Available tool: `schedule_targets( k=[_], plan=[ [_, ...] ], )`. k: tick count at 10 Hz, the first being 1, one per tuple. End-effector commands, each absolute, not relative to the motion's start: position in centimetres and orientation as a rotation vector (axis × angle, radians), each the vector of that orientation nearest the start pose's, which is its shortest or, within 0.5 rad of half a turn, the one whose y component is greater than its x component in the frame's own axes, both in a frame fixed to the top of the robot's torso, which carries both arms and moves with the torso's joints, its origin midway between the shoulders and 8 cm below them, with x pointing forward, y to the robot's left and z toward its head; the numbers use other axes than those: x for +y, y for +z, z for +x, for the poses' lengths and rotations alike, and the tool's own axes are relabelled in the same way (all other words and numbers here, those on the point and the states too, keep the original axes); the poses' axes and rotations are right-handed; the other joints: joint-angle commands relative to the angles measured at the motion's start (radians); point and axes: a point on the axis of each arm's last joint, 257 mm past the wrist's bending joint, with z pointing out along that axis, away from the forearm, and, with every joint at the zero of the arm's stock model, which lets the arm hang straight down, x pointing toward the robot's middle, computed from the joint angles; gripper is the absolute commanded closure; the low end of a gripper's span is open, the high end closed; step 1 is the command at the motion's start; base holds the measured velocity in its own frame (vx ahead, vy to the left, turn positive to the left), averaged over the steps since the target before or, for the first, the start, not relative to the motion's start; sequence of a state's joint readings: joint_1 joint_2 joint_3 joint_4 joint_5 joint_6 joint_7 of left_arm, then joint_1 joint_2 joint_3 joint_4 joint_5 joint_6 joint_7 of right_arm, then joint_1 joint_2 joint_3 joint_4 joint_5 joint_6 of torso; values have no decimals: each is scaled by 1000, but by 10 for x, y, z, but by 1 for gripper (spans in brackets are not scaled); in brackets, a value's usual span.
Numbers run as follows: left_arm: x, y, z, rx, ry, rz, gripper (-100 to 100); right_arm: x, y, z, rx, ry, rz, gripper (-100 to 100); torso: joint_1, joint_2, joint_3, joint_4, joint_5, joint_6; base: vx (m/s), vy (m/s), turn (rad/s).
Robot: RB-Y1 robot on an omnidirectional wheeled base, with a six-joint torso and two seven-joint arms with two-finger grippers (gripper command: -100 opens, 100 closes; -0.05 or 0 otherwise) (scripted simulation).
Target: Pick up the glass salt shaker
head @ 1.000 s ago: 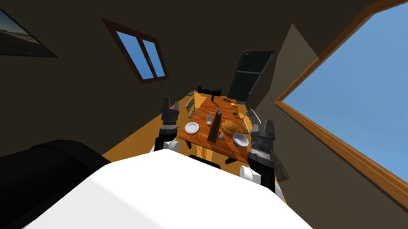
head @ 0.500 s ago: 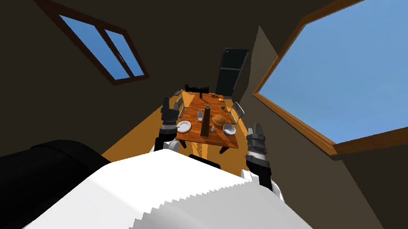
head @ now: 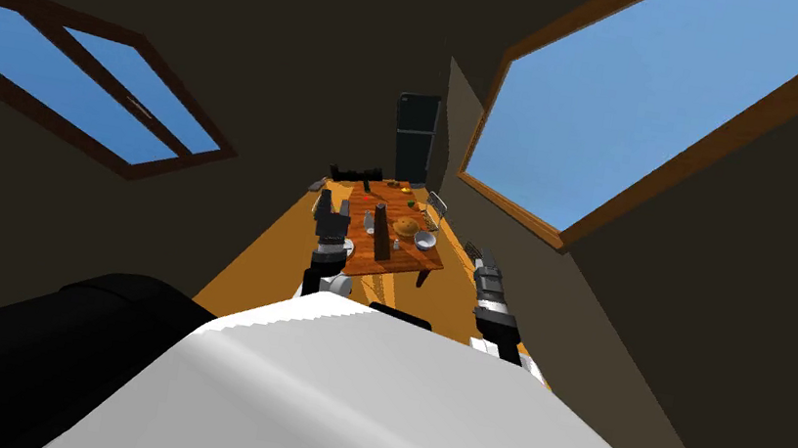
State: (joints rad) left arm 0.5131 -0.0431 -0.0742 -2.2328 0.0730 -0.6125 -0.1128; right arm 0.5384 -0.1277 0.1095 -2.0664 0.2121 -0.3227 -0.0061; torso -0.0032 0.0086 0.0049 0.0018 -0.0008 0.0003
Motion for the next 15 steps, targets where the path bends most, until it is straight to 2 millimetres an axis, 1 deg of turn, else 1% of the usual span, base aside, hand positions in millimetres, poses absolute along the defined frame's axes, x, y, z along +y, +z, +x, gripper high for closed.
schedule_targets(
  k=[1,2,4,5,6,7,8,9,10,11,12,13,14,15],
  plan=[
    [270,20,334,518,-1315,-665,0,-230,-153,393,1186,1113,768,-100,0,0,0,0,0,0,-83,-66,-410],
    [270,20,334,518,-1315,-665,0,-227,-183,393,1265,1076,787,-100,1,-1,0,0,0,0,-90,-91,-417],
    [270,20,334,518,-1315,-665,0,-227,-183,393,1265,1076,787,-100,0,-1,0,0,0,0,-66,-60,-384],
    [270,20,334,518,-1315,-665,0,-223,-214,392,1346,1036,801,-100,4,-2,-1,0,1,-1,-77,-80,-521],
    [270,20,334,518,-1315,-665,0,-223,-217,391,1351,1034,805,-100,2,-1,0,0,0,0,-71,-83,-526],
    [270,20,334,518,-1315,-665,0,-218,-244,388,1427,994,809,-100,2,-1,0,0,0,-1,-78,-100,-392],
    [270,20,334,518,-1315,-665,0,-219,-254,386,1444,986,822,-100,1,0,0,0,0,-1,-70,-94,-425],
    [270,20,334,518,-1315,-665,0,-219,-254,386,1444,986,822,-100,1,0,0,0,0,-1,-29,-41,-424],
    [270,20,334,518,-1315,-665,0,-214,-286,380,1530,940,825,-100,4,-2,-1,0,1,-1,-40,-87,-464],
    [270,20,334,518,-1315,-665,0,-215,-294,378,1543,933,835,-100,2,-2,-1,0,0,-1,-43,-87,-383],
    [270,20,334,518,-1315,-665,0,-215,-294,378,1543,933,835,-100,3,-2,-1,0,0,-1,-21,-41,-471],
    [270,20,334,518,-1315,-665,0,-209,-325,368,1633,883,832,-100,5,-2,-1,0,1,-1,-31,-80,-384],
    [270,20,334,518,-1315,-665,0,-210,-333,366,1646,876,841,-100,3,-2,-1,0,1,-1,-37,-95,-447],
    [270,20,334,518,-1315,-665,0,-210,-334,365,1649,875,843,-100,3,-1,-1,0,0,-1,62,-83,-308]
  ],
)
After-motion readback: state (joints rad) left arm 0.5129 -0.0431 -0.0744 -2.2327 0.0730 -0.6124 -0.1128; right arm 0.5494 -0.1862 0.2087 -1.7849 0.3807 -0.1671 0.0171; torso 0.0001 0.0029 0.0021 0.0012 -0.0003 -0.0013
